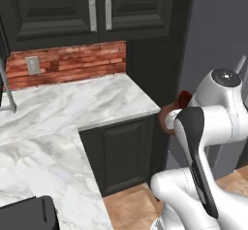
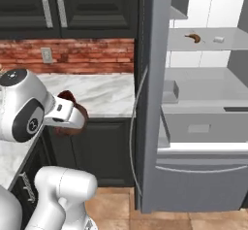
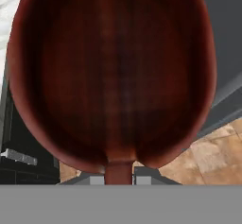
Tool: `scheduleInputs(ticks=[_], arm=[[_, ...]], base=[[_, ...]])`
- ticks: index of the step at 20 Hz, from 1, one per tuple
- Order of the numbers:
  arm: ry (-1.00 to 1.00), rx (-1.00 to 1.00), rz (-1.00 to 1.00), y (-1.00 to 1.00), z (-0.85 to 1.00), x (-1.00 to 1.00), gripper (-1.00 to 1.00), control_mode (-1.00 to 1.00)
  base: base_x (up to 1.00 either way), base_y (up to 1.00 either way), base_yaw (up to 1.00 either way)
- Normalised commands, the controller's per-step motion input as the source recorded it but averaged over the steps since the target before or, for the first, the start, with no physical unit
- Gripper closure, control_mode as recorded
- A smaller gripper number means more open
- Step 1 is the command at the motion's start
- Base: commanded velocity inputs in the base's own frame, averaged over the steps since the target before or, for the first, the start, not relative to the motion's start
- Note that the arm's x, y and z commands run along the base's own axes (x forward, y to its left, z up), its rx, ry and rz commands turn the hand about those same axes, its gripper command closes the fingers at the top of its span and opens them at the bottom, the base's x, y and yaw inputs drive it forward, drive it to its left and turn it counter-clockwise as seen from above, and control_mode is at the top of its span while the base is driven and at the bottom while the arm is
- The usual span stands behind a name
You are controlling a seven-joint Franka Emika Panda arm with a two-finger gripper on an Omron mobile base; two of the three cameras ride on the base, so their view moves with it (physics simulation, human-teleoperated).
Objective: Move the banana and marshmallow from the second highest shelf to the top shelf to make space. Then, place the pitcher from the counter on the cleared second highest shelf.
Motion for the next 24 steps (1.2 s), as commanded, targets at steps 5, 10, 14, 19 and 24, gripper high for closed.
scheduleInputs(ticks=[5,10,14,19,24], arm=[[0.0,0.0,0.0,0.0,0.0,0.0,1.0,1.0],[0.0,0.0,0.0,0.0,0.0,0.0,1.0,1.0],[0.0,0.0,0.0,0.0,0.0,0.0,1.0,1.0],[0.0,0.0,0.0,0.0,0.0,0.0,1.0,1.0],[0.0,0.0,0.0,0.0,0.0,0.0,1.0,1.0]], base=[[-0.6,-0.43,-0.4],[-0.18,-0.68,-0.42],[-0.01,-0.74,-0.36],[0.37,-0.83,-0.15],[0.69,-0.77,0.1]])
